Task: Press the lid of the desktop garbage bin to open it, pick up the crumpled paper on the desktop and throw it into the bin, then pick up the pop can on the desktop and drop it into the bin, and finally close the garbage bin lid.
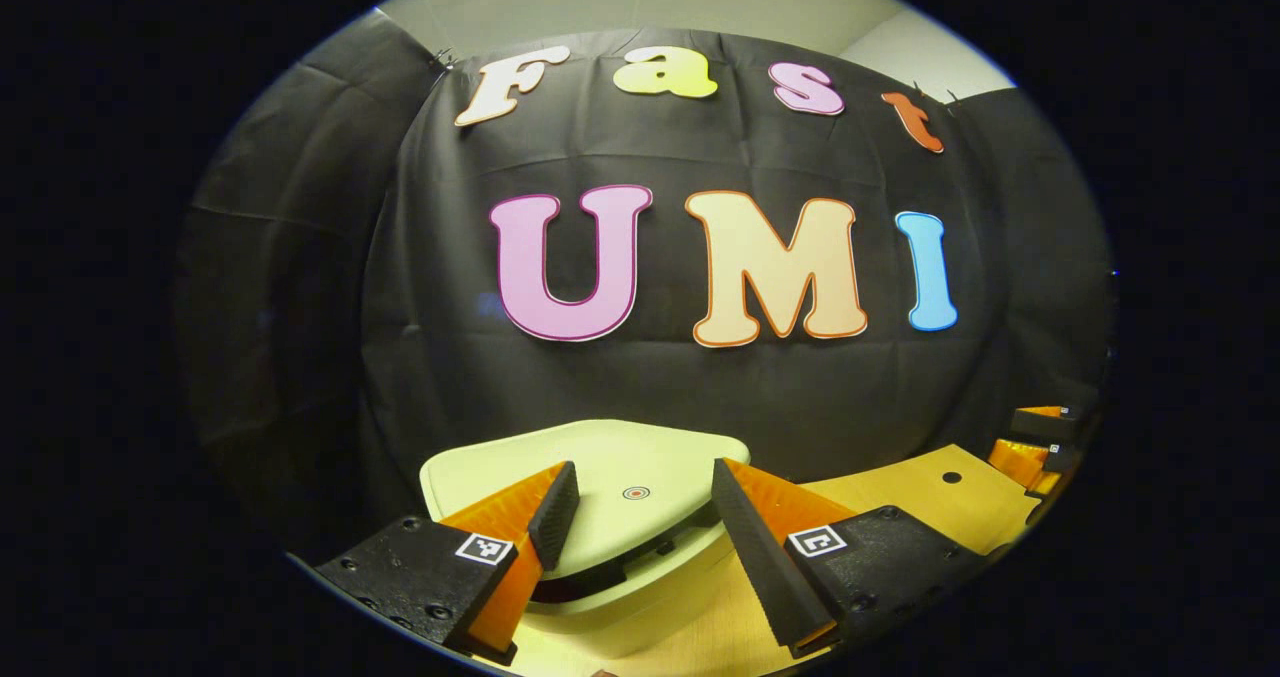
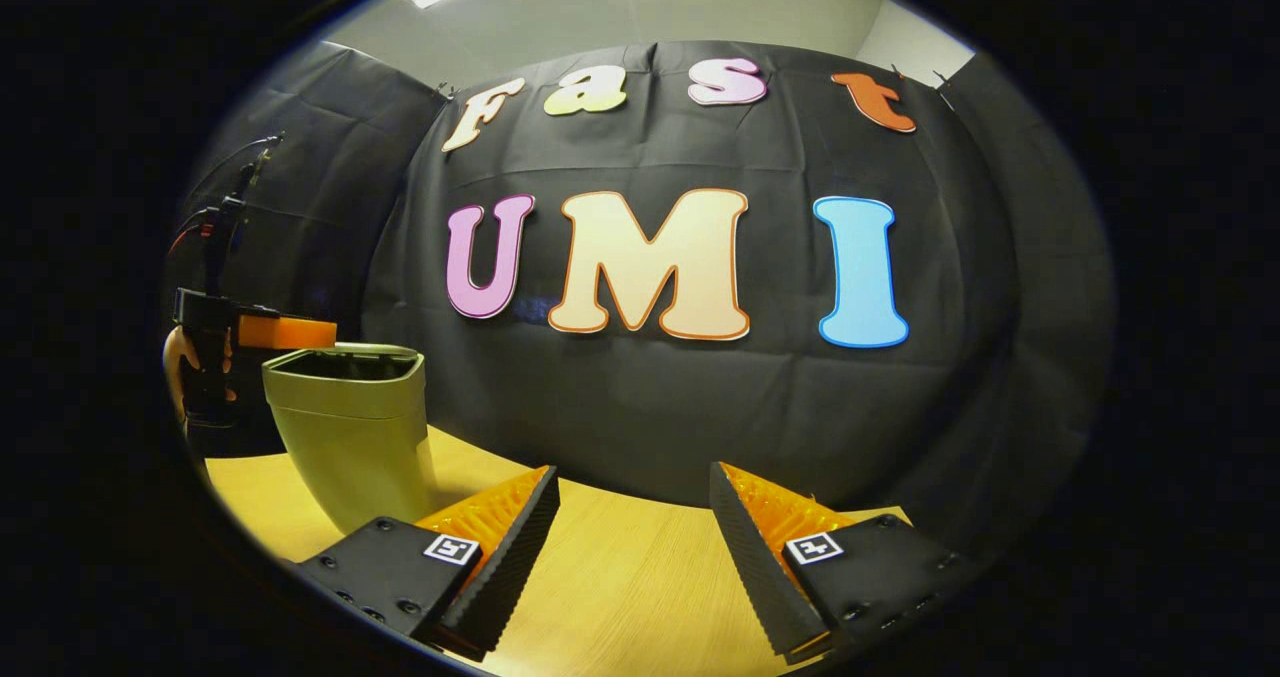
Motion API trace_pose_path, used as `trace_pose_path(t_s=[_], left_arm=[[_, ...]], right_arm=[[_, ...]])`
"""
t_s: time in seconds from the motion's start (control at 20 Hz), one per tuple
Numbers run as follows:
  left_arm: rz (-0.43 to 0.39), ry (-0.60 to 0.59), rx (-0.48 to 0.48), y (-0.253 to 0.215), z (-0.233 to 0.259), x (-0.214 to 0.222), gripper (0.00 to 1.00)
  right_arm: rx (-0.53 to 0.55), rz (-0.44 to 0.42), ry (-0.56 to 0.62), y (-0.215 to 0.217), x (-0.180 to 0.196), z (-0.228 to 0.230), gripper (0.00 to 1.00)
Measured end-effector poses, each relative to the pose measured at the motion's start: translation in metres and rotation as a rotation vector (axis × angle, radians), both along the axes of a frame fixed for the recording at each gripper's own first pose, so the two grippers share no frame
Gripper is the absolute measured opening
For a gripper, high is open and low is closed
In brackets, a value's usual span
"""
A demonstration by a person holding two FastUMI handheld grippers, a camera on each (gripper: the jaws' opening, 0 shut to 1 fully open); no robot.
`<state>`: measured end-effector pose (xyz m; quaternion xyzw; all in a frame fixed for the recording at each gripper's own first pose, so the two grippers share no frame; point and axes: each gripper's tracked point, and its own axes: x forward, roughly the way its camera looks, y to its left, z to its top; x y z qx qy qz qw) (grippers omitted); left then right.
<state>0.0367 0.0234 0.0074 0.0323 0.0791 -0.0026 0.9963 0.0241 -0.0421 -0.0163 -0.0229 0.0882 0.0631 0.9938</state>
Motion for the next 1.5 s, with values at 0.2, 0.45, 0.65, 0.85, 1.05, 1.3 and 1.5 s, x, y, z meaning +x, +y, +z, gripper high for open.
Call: trace_pose_path(t_s=[0.2,0.45,0.65,0.85,1.05,1.3,1.5], left_arm=[[-0.007,0.011,0.021,-0.003,-0.011,-0.001,0.86],[-0.012,0.023,0.027,-0.005,-0.024,-0.003,0.88],[0.0,-0.008,0.044,-0.004,-0.024,-0.004,0.87],[0.031,-0.054,0.053,-0.003,-0.024,-0.004,0.87],[0.034,-0.071,0.168,-0.005,-0.028,-0.005,0.9],[0.05,-0.096,0.142,-0.004,-0.024,-0.007,0.93],[0.058,-0.082,0.153,-0.004,-0.025,-0.006,0.93]], right_arm=[[0.0,-0.001,-0.004,-0.001,0.0,0.001,0.95],[0.009,0.007,-0.002,0.0,0.0,0.001,0.95],[0.01,0.015,-0.006,0.002,-0.001,0.002,0.95],[0.019,0.039,-0.007,0.007,-0.001,0.002,0.95],[0.029,0.053,0.0,0.008,-0.002,0.0,0.95],[0.033,0.064,0.003,0.01,-0.004,0.002,0.95],[0.031,0.063,0.002,0.009,-0.005,0.001,0.95]])
